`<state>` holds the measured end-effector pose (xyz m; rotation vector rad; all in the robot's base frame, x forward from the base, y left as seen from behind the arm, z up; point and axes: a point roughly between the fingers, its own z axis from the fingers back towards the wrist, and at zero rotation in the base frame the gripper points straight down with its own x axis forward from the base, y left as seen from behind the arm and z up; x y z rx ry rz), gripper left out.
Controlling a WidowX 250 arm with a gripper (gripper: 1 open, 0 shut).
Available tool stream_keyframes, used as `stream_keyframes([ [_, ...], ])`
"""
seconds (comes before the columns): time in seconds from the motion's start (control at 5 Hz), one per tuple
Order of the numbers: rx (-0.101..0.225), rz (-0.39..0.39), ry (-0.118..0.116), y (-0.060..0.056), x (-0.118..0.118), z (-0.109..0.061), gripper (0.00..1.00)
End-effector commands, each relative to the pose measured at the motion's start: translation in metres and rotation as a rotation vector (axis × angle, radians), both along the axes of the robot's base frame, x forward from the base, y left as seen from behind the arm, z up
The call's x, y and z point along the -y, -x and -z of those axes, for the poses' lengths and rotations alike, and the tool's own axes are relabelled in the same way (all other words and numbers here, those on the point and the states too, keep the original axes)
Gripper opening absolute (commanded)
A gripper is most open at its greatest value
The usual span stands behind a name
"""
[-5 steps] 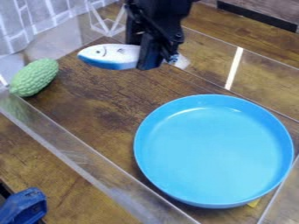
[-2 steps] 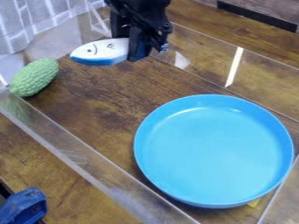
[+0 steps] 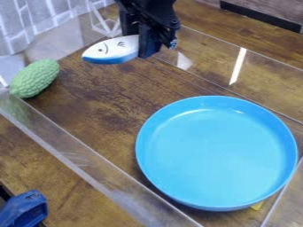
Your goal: Put the white object in the blue tray
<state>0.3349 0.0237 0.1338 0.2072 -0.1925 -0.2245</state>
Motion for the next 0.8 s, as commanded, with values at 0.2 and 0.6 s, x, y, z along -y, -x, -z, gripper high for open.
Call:
stream_keyframes([
  [0.2, 0.13, -0.019, 0.039, -0.021, 0.001, -0.018, 0.0],
  [0.6, 0.187, -0.124, 0.065, -0.025, -0.009, -0.014, 0.0],
])
